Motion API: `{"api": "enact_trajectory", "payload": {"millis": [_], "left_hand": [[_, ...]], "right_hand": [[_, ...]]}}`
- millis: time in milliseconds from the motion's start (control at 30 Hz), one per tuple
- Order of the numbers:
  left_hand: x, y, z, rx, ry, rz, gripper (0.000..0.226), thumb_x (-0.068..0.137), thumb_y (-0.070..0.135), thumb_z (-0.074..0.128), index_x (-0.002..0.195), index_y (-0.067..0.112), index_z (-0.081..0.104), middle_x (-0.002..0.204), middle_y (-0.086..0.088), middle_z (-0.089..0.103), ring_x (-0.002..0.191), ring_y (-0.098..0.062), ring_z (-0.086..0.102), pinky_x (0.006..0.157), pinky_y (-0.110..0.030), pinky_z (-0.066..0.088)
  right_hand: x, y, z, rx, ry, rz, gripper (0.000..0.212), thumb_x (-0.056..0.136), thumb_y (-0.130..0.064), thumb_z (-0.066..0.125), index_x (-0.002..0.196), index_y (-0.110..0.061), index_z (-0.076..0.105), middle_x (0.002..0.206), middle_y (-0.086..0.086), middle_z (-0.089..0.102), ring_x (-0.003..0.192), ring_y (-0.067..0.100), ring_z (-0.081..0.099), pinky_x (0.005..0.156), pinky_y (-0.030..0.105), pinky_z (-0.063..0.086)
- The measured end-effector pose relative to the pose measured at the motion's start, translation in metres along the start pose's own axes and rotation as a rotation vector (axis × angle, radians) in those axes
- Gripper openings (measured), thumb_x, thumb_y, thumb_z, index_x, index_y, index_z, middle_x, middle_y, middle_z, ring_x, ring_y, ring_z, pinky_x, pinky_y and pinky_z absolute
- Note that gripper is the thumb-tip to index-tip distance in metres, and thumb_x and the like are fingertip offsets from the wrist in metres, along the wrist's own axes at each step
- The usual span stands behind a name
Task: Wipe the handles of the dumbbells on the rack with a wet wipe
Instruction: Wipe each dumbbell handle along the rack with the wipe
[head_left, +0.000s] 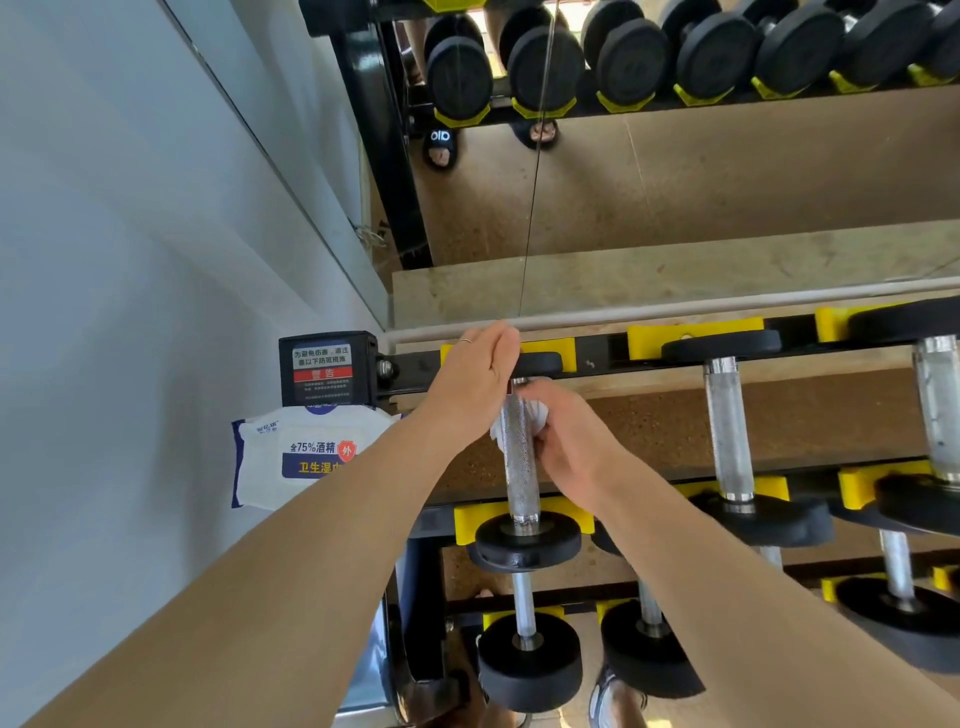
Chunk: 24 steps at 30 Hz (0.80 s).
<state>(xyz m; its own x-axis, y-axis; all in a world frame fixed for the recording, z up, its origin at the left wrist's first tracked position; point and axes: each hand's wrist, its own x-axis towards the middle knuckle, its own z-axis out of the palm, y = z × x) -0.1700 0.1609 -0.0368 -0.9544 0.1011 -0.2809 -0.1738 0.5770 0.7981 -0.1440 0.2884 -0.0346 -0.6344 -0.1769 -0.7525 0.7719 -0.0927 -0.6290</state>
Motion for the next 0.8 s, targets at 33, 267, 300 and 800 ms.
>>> {"api": "enact_trajectory", "payload": {"millis": [33,267,300,800], "left_hand": [[-0.001,0.001,0.000,-0.003,-0.001,-0.009,0.038,0.112,0.033,0.028,0.113,0.011,0.059,0.097,0.003,0.046,0.090,-0.012,0.044,0.081,-0.025,0.031],[0.000,0.002,-0.002,-0.015,-0.013,-0.033,0.032,0.112,0.033,0.028,0.102,0.020,0.055,0.103,-0.002,0.052,0.092,-0.012,0.048,0.083,-0.026,0.033],[-0.001,0.004,-0.003,-0.018,-0.020,-0.037,0.033,0.112,0.032,0.028,0.103,0.018,0.056,0.103,-0.003,0.052,0.092,-0.012,0.048,0.083,-0.026,0.032],[0.004,0.006,-0.009,-0.017,-0.063,-0.043,0.033,0.113,0.027,0.028,0.107,0.009,0.056,0.097,0.001,0.048,0.100,-0.017,0.045,0.078,-0.026,0.026]], "right_hand": [[-0.002,0.000,0.004,-0.061,0.084,-0.009,0.025,0.086,-0.028,0.059,0.103,-0.012,0.066,0.105,0.018,0.067,0.091,0.025,0.063,0.082,0.040,0.055],[-0.029,0.031,0.027,-0.474,0.238,-0.518,0.034,0.099,-0.033,0.039,0.128,-0.020,0.052,0.132,-0.005,0.044,0.113,0.004,0.047,0.090,0.020,0.043],[-0.028,0.036,0.029,-0.511,0.240,-0.529,0.041,0.097,-0.034,0.033,0.133,-0.020,0.048,0.138,-0.003,0.039,0.120,0.009,0.045,0.097,0.028,0.044],[-0.013,0.048,0.033,-0.962,0.563,-0.833,0.031,0.090,-0.018,0.067,0.119,-0.022,0.056,0.125,0.000,0.048,0.114,0.016,0.049,0.081,0.023,0.051]]}}
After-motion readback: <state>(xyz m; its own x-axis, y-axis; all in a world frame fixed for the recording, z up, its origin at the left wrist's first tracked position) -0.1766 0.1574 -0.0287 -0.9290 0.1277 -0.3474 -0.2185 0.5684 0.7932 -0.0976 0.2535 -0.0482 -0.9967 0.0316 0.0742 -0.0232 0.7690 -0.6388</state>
